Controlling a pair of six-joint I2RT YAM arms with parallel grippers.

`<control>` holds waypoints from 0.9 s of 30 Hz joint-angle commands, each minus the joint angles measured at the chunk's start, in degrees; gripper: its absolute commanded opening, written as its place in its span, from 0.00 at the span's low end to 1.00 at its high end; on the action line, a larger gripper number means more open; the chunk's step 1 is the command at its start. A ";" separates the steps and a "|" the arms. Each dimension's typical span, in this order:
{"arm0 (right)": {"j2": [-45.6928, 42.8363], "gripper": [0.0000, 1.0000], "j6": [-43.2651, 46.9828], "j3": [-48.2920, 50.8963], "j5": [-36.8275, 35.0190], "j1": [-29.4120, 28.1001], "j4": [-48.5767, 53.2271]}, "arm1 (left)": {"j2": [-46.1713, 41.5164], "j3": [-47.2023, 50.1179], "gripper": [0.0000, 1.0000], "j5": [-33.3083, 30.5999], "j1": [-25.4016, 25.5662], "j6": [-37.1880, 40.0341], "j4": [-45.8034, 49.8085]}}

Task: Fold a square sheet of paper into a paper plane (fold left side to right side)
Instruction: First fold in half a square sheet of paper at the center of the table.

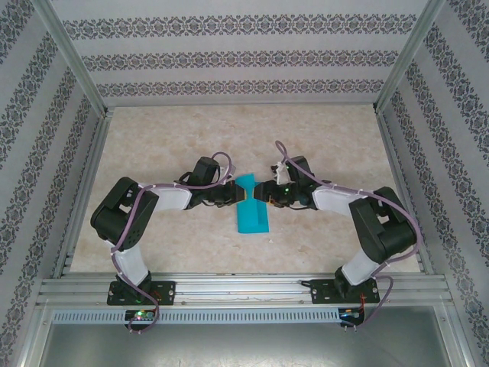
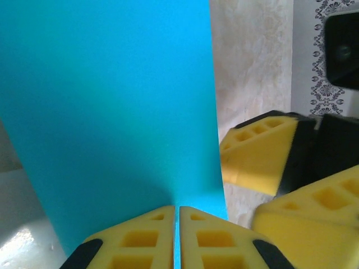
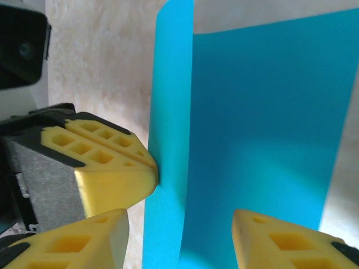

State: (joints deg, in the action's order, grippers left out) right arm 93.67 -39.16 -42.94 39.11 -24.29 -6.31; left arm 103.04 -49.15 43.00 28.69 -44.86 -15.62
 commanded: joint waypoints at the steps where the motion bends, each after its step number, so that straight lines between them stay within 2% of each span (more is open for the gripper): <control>1: 2.49 0.45 -1.79 -0.51 3.05 -1.05 -4.01 | 0.81 -1.46 0.11 -0.30 1.05 1.27 1.29; 5: 3.79 0.24 -1.80 -0.92 2.62 -1.55 -3.98 | 0.44 -1.39 0.12 -0.40 1.00 1.42 1.40; 7: 3.80 0.09 -1.31 -0.74 1.56 -1.46 -3.11 | -0.69 -1.09 0.17 -0.96 1.05 1.67 1.55; 9: 3.80 0.00 -0.56 -0.74 -0.02 -1.46 -1.55 | -2.58 -0.63 0.24 -2.21 1.09 2.25 2.24; 14: 3.71 0.00 1.07 -1.09 -5.24 -1.28 3.07 | -8.31 -0.25 0.44 -8.94 1.04 6.40 9.88; 18: 3.98 0.00 1.97 -1.87 -8.09 -1.28 5.77 | -9.76 -0.60 0.54 -13.37 1.10 9.36 15.80; 27: 3.69 0.02 2.37 -1.97 -10.28 -1.37 7.27 | -3.55 -3.79 0.57 -10.75 2.51 9.14 16.76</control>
State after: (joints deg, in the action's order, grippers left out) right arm 97.08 -38.15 -43.77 30.68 -25.54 -0.62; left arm 98.06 -50.68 32.34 29.89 -37.32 -1.19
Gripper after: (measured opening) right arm 0.046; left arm 0.566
